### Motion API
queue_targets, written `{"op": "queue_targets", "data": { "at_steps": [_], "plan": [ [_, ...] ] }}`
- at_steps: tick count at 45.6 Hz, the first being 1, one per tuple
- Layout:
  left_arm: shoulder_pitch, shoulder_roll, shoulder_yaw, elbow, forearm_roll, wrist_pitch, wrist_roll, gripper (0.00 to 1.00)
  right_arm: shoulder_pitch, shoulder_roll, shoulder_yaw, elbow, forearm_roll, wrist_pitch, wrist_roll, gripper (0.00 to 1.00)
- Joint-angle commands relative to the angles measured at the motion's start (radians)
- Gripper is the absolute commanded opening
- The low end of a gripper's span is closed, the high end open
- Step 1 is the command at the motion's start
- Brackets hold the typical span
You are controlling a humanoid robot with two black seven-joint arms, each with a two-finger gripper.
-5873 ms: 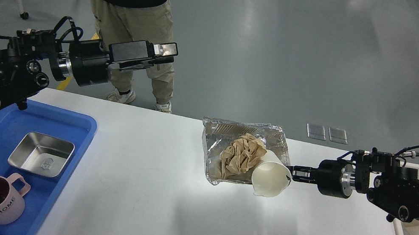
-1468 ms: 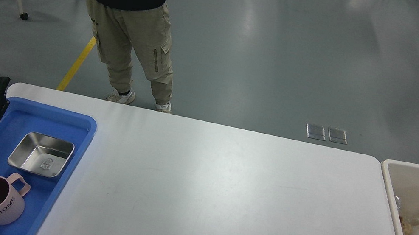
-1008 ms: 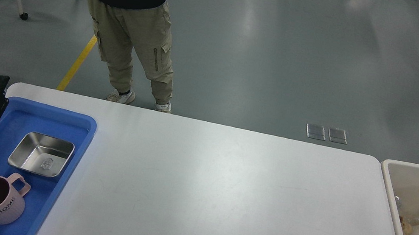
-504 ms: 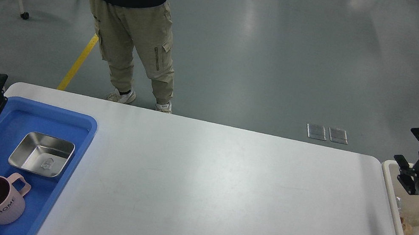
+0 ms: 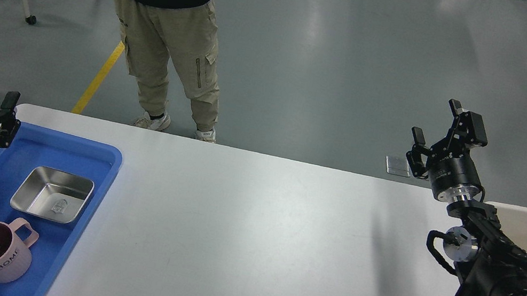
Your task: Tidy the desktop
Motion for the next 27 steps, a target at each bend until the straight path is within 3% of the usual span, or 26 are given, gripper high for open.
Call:
{"op": "queue_targets", "data": {
  "at_steps": [1, 14, 27],
  "plan": [
    [-0.026, -0.022, -0.004, 0.0, -0.015, -0.002, 0.018, 0.96, 0.002, 0.018, 0.065, 0.014, 0.0, 0.009, 0.0, 1.0],
    [-0.063, -0.062, -0.001, 0.002, -0.01, -0.046, 0.029, 0.96, -0.032, 0.007, 0.117, 0.157, -0.021, 0.013, -0.004, 1.0],
    [-0.092, -0.055, 0.033, 0.003, 0.014, -0.14, 0.029, 0.96, -0.055, -0.029, -0.128, 0.192, -0.069, 0.081, -0.015, 1.0]
  ]
}}
